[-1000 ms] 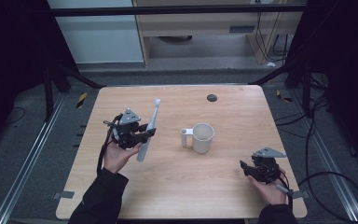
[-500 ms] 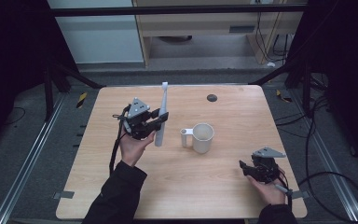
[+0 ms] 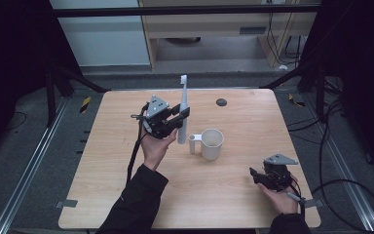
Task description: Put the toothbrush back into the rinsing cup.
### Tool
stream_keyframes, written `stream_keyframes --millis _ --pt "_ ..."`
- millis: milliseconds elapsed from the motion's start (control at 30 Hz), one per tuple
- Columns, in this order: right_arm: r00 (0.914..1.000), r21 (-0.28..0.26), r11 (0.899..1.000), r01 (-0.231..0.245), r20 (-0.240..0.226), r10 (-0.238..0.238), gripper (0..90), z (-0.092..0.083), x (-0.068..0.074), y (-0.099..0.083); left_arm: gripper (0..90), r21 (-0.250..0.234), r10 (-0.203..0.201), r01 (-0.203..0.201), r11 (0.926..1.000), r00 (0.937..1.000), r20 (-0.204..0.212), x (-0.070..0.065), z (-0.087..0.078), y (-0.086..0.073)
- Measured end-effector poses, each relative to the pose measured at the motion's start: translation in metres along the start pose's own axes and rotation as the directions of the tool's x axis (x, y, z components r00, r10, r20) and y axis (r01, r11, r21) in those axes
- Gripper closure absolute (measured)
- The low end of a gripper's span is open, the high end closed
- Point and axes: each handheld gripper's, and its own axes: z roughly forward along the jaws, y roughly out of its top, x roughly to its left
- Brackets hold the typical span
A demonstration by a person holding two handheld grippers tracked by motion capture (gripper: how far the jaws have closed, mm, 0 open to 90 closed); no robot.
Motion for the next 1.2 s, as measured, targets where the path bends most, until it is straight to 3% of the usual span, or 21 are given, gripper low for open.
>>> stream_keyframes --millis 267,767,1200 --pt "1.0 -0.002 1.0 -0.006 -0.002 0.006 39.8 0.0 -0.001 0.0 66.8 -0.04 -0.012 0.013 0.9991 0.9994 0.031 -0.014 0.017 0.005" --pt "1.0 -0.01 1.0 0.001 -0.001 -0.001 39.8 0.001 -0.001 -0.001 66.8 -0.059 -0.009 0.013 0.9982 0.9973 0.073 -0.034 0.047 0.009" --pt "1.0 -0.016 1.0 -0.004 -0.001 0.004 38.6 0.001 -0.004 -0.002 66.8 -0.014 0.008 -0.007 0.9999 0.9976 0.069 -0.04 0.071 -0.002"
